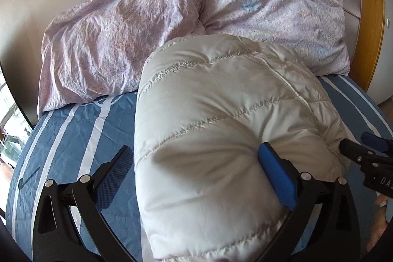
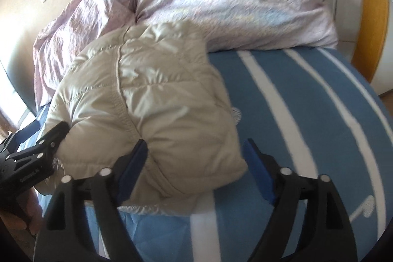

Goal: Fold large clothes

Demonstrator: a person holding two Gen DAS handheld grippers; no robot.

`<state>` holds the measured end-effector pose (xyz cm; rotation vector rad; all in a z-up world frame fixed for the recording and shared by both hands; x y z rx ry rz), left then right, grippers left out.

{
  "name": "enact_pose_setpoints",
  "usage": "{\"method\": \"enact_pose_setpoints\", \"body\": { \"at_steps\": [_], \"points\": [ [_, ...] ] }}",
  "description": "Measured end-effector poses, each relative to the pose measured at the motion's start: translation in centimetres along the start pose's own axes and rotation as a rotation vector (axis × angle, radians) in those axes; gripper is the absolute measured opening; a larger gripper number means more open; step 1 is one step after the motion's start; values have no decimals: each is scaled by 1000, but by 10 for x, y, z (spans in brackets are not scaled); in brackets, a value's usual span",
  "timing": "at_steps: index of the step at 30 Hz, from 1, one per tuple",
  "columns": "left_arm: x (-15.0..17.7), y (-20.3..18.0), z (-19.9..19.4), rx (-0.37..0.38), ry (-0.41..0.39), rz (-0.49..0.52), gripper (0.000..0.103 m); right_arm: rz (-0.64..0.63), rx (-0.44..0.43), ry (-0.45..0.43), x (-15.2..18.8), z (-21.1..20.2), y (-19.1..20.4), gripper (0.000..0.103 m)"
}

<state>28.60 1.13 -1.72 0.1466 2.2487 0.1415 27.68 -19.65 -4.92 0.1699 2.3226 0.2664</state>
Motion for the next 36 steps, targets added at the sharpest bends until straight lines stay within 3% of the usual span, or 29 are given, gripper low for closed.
{"method": "enact_pose_setpoints", "body": {
  "at_steps": [3,8,18,25,36],
  "points": [
    [1,6,-10,9,-14,-20,102,-28,95,-87,-5,-22,-2,101],
    [8,24,-37,11,-41,-52,102,-71,171,-172,-5,-53,-2,101],
    [35,57,-96,2,-71,-107,102,-57,69,-138,13,-91,16,101],
    [64,53,-119,40,-22,-130,102,-93,28,-127,39,-112,34,101],
    [86,33,-132,108,64,-137,102,-125,42,-51,71,-126,44,101]
  ]
}}
Point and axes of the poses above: each gripper's, at about its wrist camera, not at the fingertips, and z roughly the way its jaws point, y to its left, x to its underside, the point moved 4 cm from there along z, roughly the way its jaws point, and after that the axes turned 4 degrees about z, right-handed, at the moved point
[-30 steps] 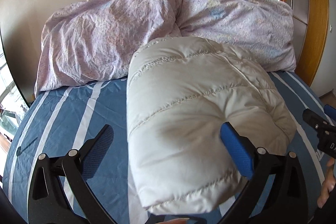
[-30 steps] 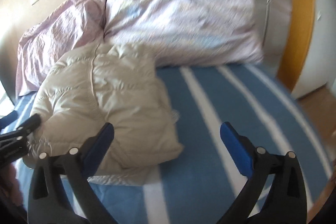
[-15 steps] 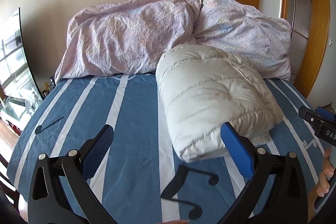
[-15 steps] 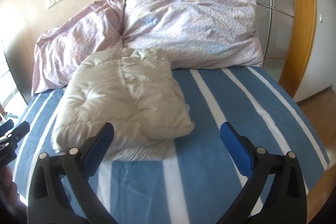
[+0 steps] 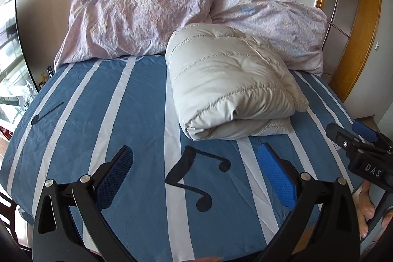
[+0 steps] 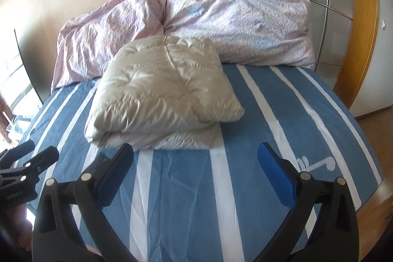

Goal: Fold large clothes

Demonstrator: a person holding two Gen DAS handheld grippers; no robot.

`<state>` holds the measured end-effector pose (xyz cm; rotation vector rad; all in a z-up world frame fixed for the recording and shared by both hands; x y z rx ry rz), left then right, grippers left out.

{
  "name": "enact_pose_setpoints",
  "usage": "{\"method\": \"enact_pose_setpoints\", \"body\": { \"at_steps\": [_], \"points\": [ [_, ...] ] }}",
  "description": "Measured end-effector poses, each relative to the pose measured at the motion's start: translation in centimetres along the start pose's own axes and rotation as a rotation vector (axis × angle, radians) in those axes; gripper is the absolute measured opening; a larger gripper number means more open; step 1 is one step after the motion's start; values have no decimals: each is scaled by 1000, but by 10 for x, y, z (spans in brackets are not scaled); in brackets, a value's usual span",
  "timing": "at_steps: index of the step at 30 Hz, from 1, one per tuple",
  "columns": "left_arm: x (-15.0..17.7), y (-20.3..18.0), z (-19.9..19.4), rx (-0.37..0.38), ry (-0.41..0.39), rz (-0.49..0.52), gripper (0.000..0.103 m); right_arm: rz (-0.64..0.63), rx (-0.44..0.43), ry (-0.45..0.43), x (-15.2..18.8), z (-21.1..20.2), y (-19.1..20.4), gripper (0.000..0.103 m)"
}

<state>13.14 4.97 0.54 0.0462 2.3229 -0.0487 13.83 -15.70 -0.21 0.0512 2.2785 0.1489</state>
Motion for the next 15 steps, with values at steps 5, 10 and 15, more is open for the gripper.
{"method": "enact_pose_setpoints", "body": {
  "at_steps": [5,10,15],
  "points": [
    [6,-3,0,6,33,-4,102,-21,9,9,8,-6,2,101],
    [9,-6,0,3,50,-3,102,-34,12,13,12,-11,4,101],
    [10,-8,-4,-13,52,4,102,-33,19,11,13,-14,3,101]
  ]
}}
Point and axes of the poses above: each gripper's, at about its wrist camera, not at the fingertips, and z roughly the way its jaws point, y to its left, x to its underside, the point moved 4 cm from there along z, roughly the way its jaws point, and after that the axes turned 4 degrees about z, right-handed, at the moved point
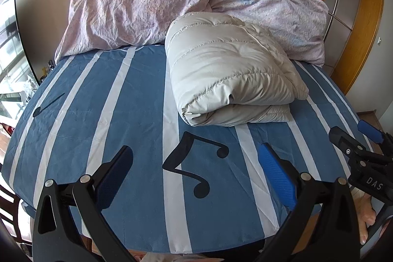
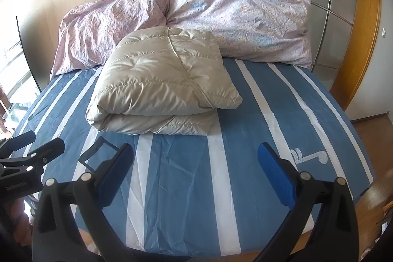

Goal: Fold large clothes

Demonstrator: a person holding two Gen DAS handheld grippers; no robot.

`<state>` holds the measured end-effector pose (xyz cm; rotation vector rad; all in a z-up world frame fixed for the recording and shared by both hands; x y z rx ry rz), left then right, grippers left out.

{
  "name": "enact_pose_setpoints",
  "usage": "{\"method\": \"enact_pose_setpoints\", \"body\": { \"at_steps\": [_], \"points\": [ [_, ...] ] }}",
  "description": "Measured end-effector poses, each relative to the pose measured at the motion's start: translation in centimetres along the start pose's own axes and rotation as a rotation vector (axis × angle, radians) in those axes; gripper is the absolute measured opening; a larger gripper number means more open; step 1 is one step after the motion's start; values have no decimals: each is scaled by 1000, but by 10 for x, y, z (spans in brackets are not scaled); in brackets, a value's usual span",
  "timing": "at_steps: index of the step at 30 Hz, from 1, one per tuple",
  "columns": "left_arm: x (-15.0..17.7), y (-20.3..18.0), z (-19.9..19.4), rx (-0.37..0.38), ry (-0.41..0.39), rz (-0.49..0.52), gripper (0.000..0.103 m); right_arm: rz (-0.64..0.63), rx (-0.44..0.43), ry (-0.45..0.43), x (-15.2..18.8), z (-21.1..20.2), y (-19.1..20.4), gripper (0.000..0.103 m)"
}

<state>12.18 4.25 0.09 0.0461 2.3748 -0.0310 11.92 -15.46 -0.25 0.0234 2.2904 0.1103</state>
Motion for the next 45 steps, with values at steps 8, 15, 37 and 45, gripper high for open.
{"method": "enact_pose_setpoints", "body": {
  "at_steps": [8,15,37,45],
  "points": [
    [1,-3,-6,4,-6,11,102,2,-8,-4,2,-7,-2,101],
    [-2,-7,-10,-3,-20,26,102,7,-11,11,5,-6,-1,101],
    [-2,-11,-8,-12,-17,38,102,24,-12,25,8,-1,-4,101],
    [-2,-11,-7,-11,-15,40,102,26,-15,28,9,1,-5,101]
  ]
}}
Point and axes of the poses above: each gripper's, at about its wrist camera, not at the fingertips, and z roughly the way its jaws point, y to its left, x to its underside, the point moved 4 cm from there along z, roughly the way its jaws point, and after that the axes turned 4 degrees about z, right-handed, at the moved point
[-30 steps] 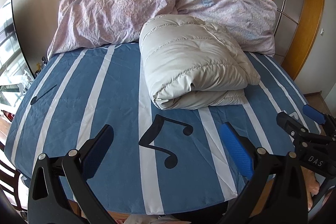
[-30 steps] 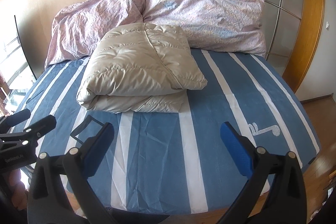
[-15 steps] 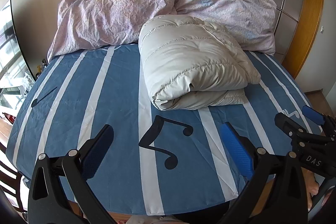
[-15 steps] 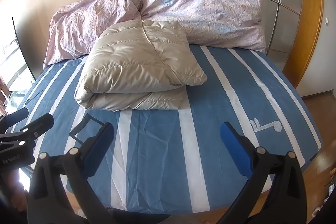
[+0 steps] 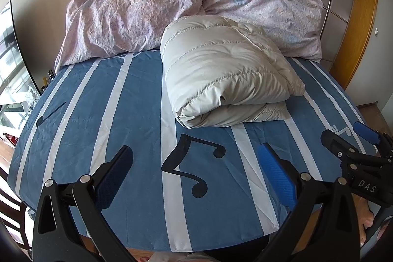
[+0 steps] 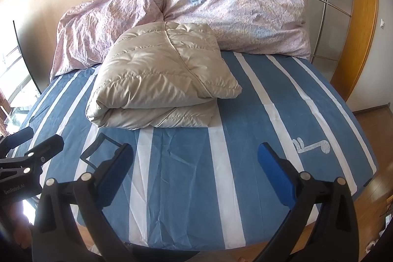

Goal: Fold large clothes

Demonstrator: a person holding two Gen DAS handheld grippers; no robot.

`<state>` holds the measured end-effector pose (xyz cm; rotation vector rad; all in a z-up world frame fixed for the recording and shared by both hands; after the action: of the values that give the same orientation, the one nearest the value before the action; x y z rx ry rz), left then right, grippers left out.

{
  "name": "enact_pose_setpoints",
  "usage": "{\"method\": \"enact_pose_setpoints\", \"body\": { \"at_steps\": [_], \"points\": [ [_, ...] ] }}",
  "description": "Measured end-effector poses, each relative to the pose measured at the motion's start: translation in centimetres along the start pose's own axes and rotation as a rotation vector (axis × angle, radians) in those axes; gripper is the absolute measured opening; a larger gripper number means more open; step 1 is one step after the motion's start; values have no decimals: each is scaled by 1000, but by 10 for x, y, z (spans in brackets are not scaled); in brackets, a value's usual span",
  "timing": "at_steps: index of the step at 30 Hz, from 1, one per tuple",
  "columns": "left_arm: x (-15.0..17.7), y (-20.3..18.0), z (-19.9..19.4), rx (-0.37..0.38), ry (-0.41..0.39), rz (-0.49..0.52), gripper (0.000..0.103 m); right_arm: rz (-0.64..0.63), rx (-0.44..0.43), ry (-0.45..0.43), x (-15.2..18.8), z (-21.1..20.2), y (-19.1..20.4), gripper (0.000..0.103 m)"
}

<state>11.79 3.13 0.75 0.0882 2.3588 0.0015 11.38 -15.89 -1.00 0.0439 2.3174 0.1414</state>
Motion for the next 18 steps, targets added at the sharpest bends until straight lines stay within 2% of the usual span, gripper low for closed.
{"method": "enact_pose_setpoints", "body": {
  "at_steps": [18],
  "points": [
    [0,-1,2,0,0,3,102,5,3,2,-1,1,-2,101]
  ]
}}
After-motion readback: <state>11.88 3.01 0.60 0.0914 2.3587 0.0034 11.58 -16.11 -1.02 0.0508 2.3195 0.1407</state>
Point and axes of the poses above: each gripper's, at about its wrist camera, not at the fingertips, and z roughly the way its jaws point, y to its left, x to its underside, the point moved 4 cm from there along z, roughly the way its jaws point, and after that the axes turned 4 degrees about z, right-handed, at the moved point
